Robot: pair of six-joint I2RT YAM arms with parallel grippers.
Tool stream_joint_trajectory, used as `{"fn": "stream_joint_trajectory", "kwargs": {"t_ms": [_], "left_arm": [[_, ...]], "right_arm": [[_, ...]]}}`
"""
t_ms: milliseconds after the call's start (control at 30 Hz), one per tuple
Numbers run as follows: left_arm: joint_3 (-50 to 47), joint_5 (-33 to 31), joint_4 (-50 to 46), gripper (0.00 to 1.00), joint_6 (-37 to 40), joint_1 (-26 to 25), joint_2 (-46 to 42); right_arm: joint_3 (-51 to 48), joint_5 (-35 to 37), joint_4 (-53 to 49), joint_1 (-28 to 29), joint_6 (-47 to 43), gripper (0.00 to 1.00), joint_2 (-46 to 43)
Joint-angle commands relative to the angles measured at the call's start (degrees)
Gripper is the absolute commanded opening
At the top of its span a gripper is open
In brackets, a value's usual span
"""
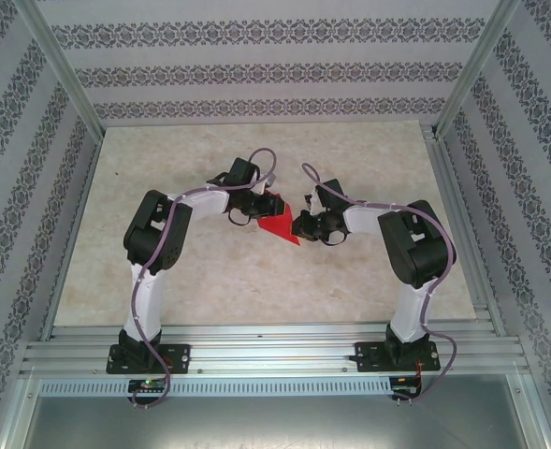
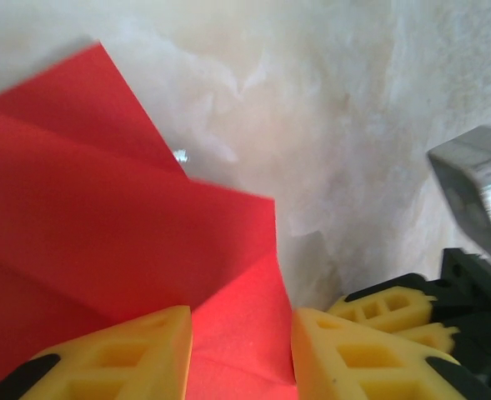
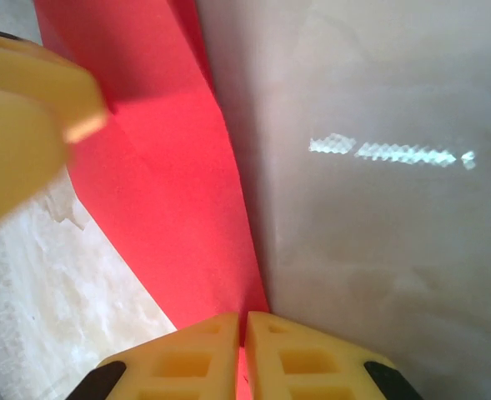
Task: Fold a paper plane with a square sheet of paper (fold left side to right side)
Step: Fourth fold the wing at the center of the table.
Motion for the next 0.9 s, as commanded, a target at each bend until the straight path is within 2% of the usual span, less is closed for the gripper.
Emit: {"fn": "stream_joint_trajectory", "kwargs": {"t_ms": [0,167,367,533,867], "left_arm": [[-1.93,3.21,5.59,0.38,-3.5,0.2,-4.88],[-4.58,4.4,8.87,0.3,-6.28,-0.99,-5.35],[-4.12,3.72,11.54,0.28,-9.91,-3.83,-1.43],[-2.51,1.45,10.94,0.26,-11.93,-5.08,1.57],[-2.47,-6.73,3.07,0.25,-9.64,-5.18,2.37]], "right_arm": [[-1.56,8.53,-13.66,1.13,-2.33,0.13,3.29],[-0.72,9.31,-14.05,1.63,-1.98,0.12,3.91],[-0.08,10.78,-14.78,2.39,-1.9,0.1,3.95],[0.3,12.31,-15.86,3.45,-1.92,0.1,4.28],[1.61,15.4,-18.38,4.78,-2.51,0.1,4.57]]}}
